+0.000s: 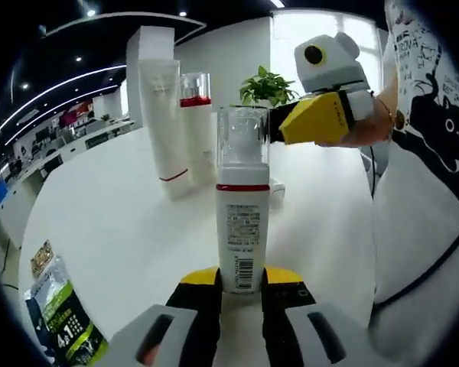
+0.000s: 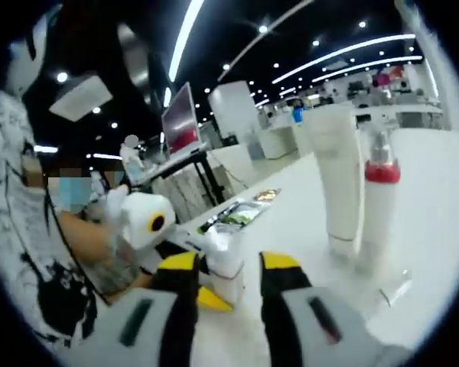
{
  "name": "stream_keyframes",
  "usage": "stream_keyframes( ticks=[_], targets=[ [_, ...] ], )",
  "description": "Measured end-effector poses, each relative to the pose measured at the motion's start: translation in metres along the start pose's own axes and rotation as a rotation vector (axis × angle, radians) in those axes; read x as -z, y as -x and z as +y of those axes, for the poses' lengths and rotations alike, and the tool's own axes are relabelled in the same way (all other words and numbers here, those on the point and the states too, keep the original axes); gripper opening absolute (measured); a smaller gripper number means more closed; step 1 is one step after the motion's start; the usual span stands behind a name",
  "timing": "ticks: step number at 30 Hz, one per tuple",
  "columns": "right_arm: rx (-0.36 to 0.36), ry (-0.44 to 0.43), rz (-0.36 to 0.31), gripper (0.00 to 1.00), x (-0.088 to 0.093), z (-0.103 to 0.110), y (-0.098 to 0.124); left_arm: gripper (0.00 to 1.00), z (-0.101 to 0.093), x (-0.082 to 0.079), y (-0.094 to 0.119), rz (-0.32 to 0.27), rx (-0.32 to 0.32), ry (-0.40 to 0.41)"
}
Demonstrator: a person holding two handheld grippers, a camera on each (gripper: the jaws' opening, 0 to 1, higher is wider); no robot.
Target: Arrange the skincare products in the storage area until every visible bottle or jar stands upright without overlapping.
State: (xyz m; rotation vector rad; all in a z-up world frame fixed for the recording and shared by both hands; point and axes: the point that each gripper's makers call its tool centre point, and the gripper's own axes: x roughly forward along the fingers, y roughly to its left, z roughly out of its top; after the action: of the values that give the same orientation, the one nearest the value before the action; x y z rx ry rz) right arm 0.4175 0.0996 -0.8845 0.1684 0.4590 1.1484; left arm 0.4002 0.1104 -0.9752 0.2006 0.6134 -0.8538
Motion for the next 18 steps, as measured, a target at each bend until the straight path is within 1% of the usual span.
stream_keyframes(
  ticks=[1,2,5,7,8,9,11,13,14,15,16,18],
  targets=[
    [0.025,0.010,0.014,0.27,0.003,-0.003,-0.004,0.18,0.000,-0.001,-0.001,-0.003,-0.006,0.002],
    [0.034,0.019,0.016,0.26,0.003,-0.003,-0.007,0.18,0.000,-0.002,-0.002,-0.006,-0.014,0.007],
    [0.027,0.037,0.044,0.25,0.009,0.000,-0.015,0.18,-0.001,-0.003,-0.005,-0.009,-0.025,0.016],
    [0.075,0.119,0.056,0.21,0.010,-0.007,-0.016,0.18,-0.001,-0.004,-0.007,-0.009,-0.033,0.016],
    [0.072,0.106,0.050,0.20,0.009,-0.006,-0.016,0.18,-0.001,-0.005,-0.007,-0.017,-0.037,0.017],
    [0.059,0.089,0.049,0.20,0.008,-0.004,-0.016,0.19,0.000,-0.005,-0.007,-0.016,-0.041,0.034],
    [0.036,0.164,0.078,0.20,0.009,-0.003,-0.016,0.19,0.000,-0.004,-0.006,-0.025,-0.040,0.027],
    [-0.003,0.208,0.109,0.20,0.010,0.002,-0.017,0.20,-0.001,-0.003,-0.005,-0.020,-0.028,0.024],
    [-0.017,0.253,0.131,0.20,0.011,0.003,-0.017,0.21,-0.001,-0.003,-0.004,-0.019,-0.019,0.030],
    [-0.031,0.282,0.146,0.20,0.012,0.005,-0.018,0.23,-0.003,-0.002,-0.002,-0.014,-0.001,0.060],
    [-0.056,0.332,0.167,0.20,0.013,0.008,-0.019,0.26,-0.004,-0.002,-0.001,-0.021,0.013,0.078],
    [-0.103,0.375,0.191,0.20,0.015,0.014,-0.020,0.30,0.000,-0.008,0.004,-0.070,0.008,0.086]
  ],
)
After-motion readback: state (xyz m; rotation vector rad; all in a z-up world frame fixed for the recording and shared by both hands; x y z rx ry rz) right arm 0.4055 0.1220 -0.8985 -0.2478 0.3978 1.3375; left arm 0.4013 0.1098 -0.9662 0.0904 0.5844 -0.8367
